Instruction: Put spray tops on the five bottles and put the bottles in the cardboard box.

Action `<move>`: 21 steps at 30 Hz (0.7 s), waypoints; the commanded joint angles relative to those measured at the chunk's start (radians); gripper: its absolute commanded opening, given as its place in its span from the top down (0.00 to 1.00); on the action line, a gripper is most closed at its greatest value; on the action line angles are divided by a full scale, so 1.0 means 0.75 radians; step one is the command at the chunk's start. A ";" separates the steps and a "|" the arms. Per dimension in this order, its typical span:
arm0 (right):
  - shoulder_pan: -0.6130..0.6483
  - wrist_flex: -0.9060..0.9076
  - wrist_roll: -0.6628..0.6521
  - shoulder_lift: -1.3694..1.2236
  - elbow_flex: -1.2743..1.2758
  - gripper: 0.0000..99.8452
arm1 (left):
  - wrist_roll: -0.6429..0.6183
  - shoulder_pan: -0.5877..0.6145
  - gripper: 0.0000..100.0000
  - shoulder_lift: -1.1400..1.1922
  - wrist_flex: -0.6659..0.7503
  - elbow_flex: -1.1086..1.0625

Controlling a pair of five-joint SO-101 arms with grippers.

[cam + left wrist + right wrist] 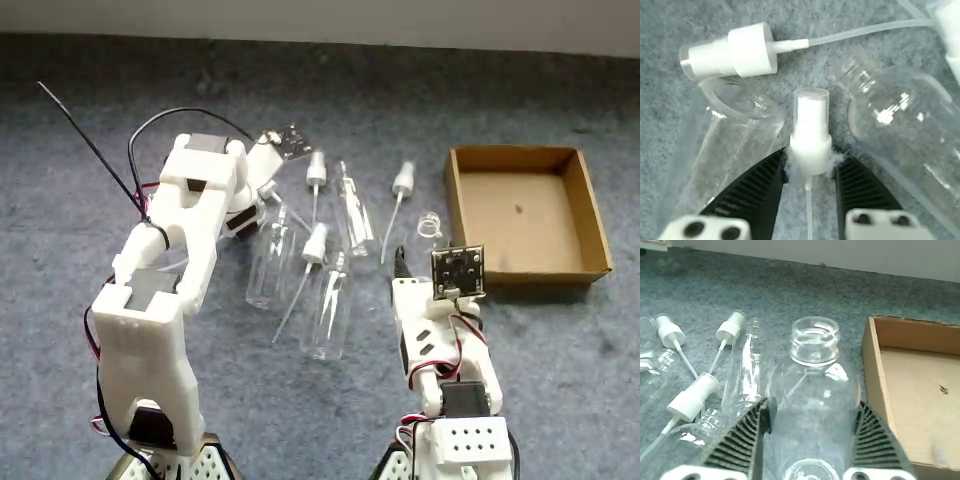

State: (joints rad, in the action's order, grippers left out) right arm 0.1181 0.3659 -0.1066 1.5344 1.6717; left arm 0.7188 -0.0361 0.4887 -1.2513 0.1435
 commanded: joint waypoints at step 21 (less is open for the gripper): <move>0.073 -0.036 0.012 0.028 0.144 0.89 | 0.012 -0.026 0.96 -0.289 -0.260 -0.159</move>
State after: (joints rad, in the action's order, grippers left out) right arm 0.1304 0.3659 -0.1066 1.5344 1.6717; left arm 0.7219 -0.0391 0.4043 -1.3387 0.0222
